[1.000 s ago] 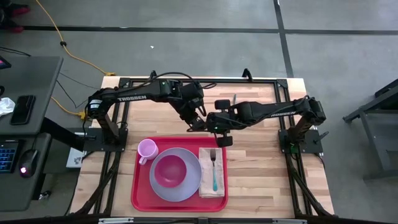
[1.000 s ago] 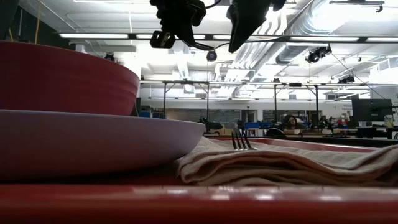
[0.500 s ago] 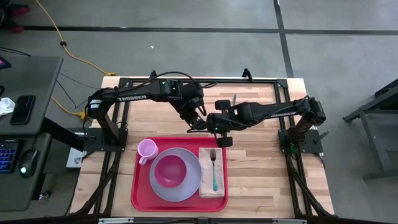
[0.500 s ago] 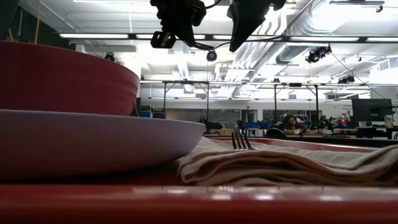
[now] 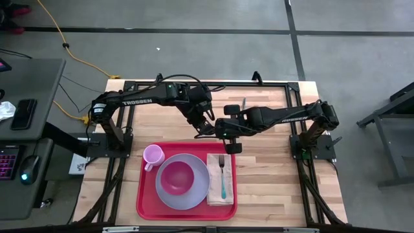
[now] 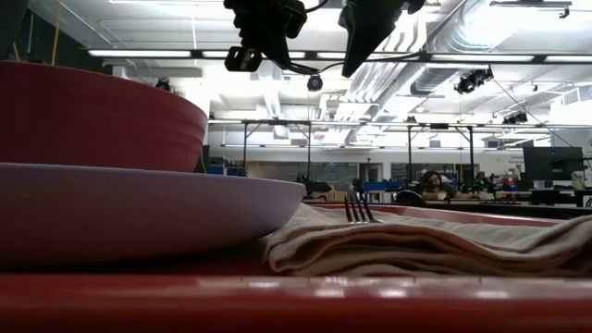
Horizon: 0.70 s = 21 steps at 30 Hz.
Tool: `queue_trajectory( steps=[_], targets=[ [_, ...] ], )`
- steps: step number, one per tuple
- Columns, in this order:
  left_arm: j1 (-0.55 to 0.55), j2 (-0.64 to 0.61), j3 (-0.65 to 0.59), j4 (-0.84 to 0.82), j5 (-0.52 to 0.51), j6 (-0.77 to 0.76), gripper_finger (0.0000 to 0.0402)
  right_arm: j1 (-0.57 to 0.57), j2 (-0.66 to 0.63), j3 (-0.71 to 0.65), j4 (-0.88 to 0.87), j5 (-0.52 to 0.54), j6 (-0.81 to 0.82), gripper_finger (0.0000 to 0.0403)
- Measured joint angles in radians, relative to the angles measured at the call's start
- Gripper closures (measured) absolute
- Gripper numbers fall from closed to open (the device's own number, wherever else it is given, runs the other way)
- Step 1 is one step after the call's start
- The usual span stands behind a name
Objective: Set up tray
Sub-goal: Put the blue spoon beside the blue plate on the peach napkin
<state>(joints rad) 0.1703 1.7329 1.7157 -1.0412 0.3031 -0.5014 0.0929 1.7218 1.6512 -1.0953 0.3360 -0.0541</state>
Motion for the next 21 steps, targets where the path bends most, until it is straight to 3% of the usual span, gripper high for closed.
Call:
queue_trajectory(
  steps=[6, 21],
  targets=[
    [0.000, 0.000, 0.000, 0.003, -0.007, 0.000, 0.0396, 0.000, 0.000, 0.000, -0.002, 0.002, 0.010, 0.0402],
    [0.000, 0.000, 0.000, 0.054, -0.078, -0.027, 0.0338, -0.001, 0.000, 0.001, -0.043, 0.020, 0.055, 0.0403]
  ],
)
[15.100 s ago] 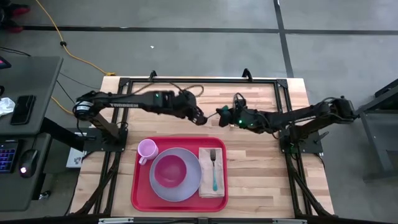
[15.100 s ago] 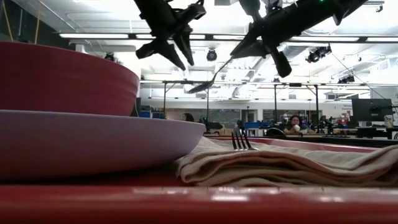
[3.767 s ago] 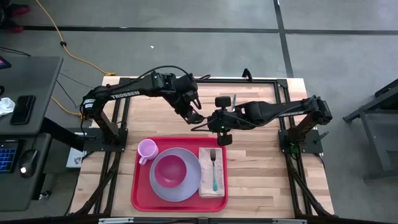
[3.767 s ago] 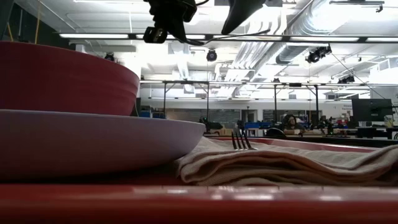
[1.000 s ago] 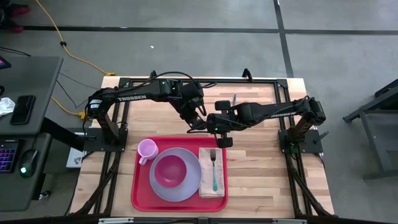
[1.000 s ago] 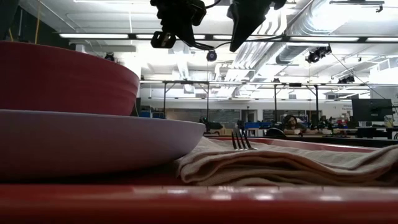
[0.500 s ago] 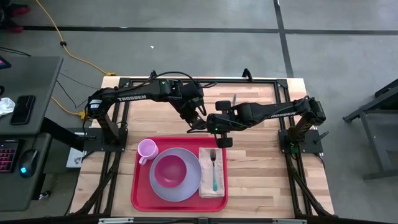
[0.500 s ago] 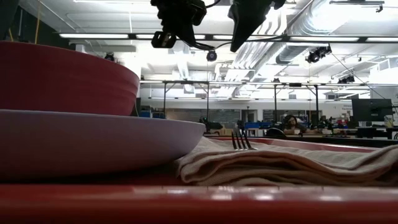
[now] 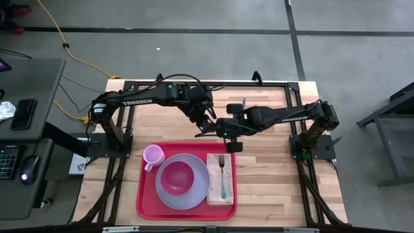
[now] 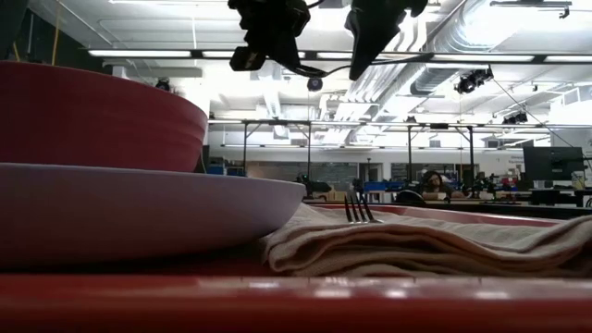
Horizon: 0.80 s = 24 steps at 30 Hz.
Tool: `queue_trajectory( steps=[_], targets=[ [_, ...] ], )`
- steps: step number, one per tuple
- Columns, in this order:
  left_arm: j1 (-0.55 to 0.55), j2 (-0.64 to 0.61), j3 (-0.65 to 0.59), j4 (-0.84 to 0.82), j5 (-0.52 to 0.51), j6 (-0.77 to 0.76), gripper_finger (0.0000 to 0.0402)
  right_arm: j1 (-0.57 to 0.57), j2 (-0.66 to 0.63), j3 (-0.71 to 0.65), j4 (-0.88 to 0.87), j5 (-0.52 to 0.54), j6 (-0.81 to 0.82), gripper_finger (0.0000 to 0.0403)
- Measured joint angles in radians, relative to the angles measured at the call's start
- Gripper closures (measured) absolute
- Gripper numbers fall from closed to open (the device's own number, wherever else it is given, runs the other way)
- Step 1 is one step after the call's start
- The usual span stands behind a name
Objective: Set up tray
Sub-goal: Put the blue spoon beside the blue plate on the peach napkin
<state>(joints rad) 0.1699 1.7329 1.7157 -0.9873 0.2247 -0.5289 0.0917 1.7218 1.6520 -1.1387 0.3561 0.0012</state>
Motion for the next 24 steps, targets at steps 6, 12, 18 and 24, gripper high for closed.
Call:
queue_trajectory(
  steps=[6, 12, 18, 24],
  targets=[
    [0.000, -0.001, 0.000, 0.018, -0.036, 0.000, 0.0328, 0.000, 0.000, 0.000, -0.019, -0.002, 0.007, 0.0403],
    [0.001, -0.008, 0.000, 0.048, -0.049, 0.000, 0.0326, -0.001, 0.000, 0.000, -0.030, -0.028, 0.040, 0.0403],
    [0.044, -0.030, 0.001, 0.037, -0.056, 0.017, 0.0325, -0.001, 0.000, 0.000, -0.062, -0.057, 0.083, 0.0403],
    [0.113, -0.084, 0.001, -0.082, -0.191, 0.059, 0.0325, -0.001, 0.000, 0.000, -0.068, -0.143, 0.163, 0.0403]
  ],
)
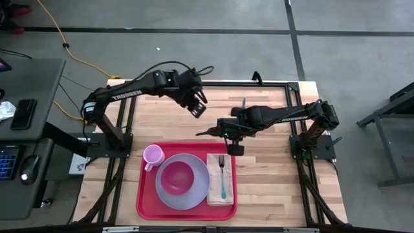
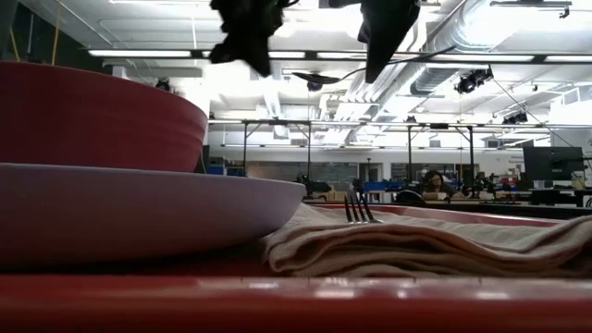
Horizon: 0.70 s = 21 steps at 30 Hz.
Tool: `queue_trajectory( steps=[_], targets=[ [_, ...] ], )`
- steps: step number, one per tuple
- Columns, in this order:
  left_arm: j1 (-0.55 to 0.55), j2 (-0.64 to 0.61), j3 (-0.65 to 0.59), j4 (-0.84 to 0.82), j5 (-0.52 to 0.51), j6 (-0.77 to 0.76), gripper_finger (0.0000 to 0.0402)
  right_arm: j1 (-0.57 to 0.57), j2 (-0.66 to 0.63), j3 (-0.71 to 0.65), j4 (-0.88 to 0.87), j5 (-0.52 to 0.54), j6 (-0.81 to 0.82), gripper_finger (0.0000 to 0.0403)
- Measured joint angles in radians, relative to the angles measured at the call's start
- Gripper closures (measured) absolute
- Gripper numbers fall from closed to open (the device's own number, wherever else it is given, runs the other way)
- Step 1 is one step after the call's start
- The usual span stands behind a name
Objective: Set up tray
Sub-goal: Put the blue spoon beside the blue plate on the peach napkin
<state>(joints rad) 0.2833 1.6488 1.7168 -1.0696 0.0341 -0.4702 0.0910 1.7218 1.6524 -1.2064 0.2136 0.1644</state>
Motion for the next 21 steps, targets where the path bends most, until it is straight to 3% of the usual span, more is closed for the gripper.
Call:
queue_trajectory(
  steps=[5, 11, 16, 21],
  targets=[
    [0.032, -0.034, 0.000, -0.175, -0.190, 0.029, 0.0325, 0.000, 0.000, 0.000, 0.022, -0.086, 0.148, 0.0403],
    [0.030, -0.049, -0.002, -0.339, -0.373, 0.054, 0.0323, 0.015, 0.000, 0.000, 0.116, -0.157, 0.463, 0.0403],
    [0.031, -0.093, -0.064, -0.322, -0.459, 0.082, 0.0323, 0.071, 0.012, 0.000, 0.168, -0.140, 0.762, 0.0403],
    [0.031, -0.219, -0.206, -0.244, -0.471, 0.103, 0.0323, 0.149, 0.073, 0.000, 0.235, -0.115, 1.061, 0.0403]
  ],
)
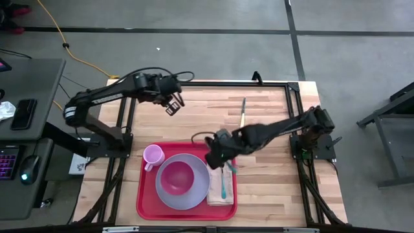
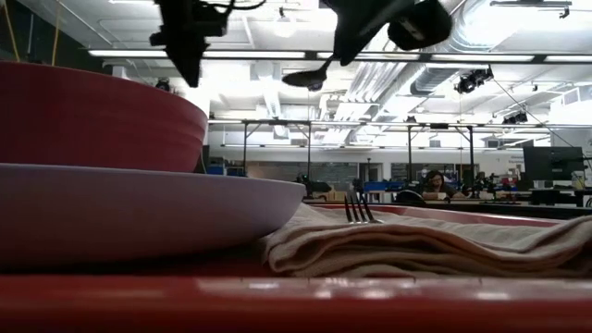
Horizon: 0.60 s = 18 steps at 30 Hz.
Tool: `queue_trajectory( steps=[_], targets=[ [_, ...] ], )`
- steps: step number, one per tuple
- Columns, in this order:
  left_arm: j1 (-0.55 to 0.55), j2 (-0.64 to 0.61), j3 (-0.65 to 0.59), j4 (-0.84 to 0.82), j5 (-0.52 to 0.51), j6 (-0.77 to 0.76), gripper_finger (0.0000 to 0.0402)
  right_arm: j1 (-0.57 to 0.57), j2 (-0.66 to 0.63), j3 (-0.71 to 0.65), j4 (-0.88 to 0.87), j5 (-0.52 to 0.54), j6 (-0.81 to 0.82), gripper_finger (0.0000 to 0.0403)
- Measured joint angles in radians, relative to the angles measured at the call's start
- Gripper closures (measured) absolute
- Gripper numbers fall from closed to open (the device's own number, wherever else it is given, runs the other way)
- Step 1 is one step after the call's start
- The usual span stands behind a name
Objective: Set up tray
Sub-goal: Put the blue spoon beside the blue plate on the peach napkin
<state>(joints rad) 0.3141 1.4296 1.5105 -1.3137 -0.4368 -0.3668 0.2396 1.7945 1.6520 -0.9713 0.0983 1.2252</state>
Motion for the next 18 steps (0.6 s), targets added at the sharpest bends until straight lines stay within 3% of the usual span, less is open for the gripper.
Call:
queue_trajectory(
  steps=[8, 18],
  targets=[
    [0.000, -0.214, -0.234, 0.136, 0.068, -0.003, 0.0323, 0.108, 0.105, 0.000, 0.121, 0.059, 0.403, 0.0403],
    [0.000, -0.302, -0.311, 0.161, 0.079, 0.006, 0.0323, 0.142, 0.212, 0.000, 0.215, 0.083, 0.634, 0.0403]
  ],
)
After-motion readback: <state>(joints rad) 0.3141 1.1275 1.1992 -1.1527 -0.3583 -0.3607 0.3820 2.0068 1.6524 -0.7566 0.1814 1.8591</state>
